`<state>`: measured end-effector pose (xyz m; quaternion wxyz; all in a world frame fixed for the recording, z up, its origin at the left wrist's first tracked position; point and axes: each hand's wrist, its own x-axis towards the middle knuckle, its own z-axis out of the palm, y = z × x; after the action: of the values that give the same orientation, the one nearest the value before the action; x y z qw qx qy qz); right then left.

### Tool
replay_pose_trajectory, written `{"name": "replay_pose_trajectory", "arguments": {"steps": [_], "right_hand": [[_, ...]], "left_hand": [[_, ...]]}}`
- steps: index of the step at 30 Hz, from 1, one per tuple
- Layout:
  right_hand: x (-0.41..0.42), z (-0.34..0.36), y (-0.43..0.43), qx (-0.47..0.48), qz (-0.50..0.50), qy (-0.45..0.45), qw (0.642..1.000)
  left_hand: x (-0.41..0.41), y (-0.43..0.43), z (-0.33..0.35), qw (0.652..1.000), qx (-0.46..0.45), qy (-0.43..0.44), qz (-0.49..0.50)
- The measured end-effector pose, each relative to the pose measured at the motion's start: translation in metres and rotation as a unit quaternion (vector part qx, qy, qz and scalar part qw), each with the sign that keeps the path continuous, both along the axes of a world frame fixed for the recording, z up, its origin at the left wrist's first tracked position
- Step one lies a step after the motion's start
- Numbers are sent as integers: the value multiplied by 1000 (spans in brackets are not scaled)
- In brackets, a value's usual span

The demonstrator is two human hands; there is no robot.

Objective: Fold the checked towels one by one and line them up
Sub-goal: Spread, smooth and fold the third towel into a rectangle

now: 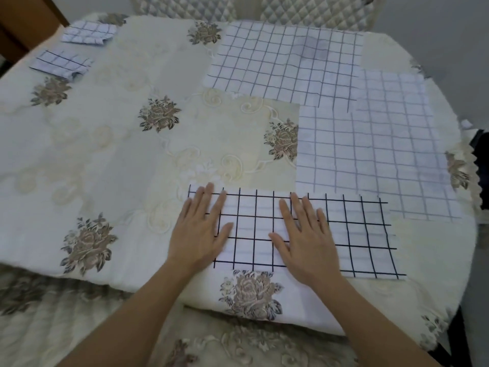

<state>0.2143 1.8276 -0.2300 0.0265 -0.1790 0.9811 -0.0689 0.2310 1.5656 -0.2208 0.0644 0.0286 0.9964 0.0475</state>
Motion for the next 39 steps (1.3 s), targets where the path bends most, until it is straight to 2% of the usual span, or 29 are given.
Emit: {"name": "replay_pose_trajectory", "arguments": {"steps": [4, 9, 13, 17, 21, 26, 29, 32, 36, 39], "right_hand": [[0, 0, 0, 16, -5, -3, 1000], [-1, 1, -2, 16, 1, -2, 1000], [5, 11, -23, 2, -22, -19, 1000], [16, 15, -67, -51, 22, -45, 997], [0, 5, -13, -5, 14, -34, 999], [-19, 8, 90, 30, -90, -49, 994], [-23, 11, 126, 30, -119, -48, 991], [-26, 11, 136, 32, -118, -56, 991], [-10, 18, 112, 10, -174, -26, 984], [12, 12, 95, -5, -136, -29, 990]], "left_hand": [[6, -12, 5, 998, -32, 10, 48], [7, 29, 5, 998, 9, 25, -60], [10, 32, -2, 999, 18, 8, -47], [11, 33, -3, 998, 5, 9, -57], [9, 33, -1, 999, 9, 10, -51], [11, 34, 1, 999, 14, 2, -51], [11, 35, 1, 999, 15, 1, -50], [10, 35, 1, 999, 8, 0, -49], [11, 35, 0, 999, 15, 3, -47], [11, 35, 0, 999, 20, 7, -49]]}}
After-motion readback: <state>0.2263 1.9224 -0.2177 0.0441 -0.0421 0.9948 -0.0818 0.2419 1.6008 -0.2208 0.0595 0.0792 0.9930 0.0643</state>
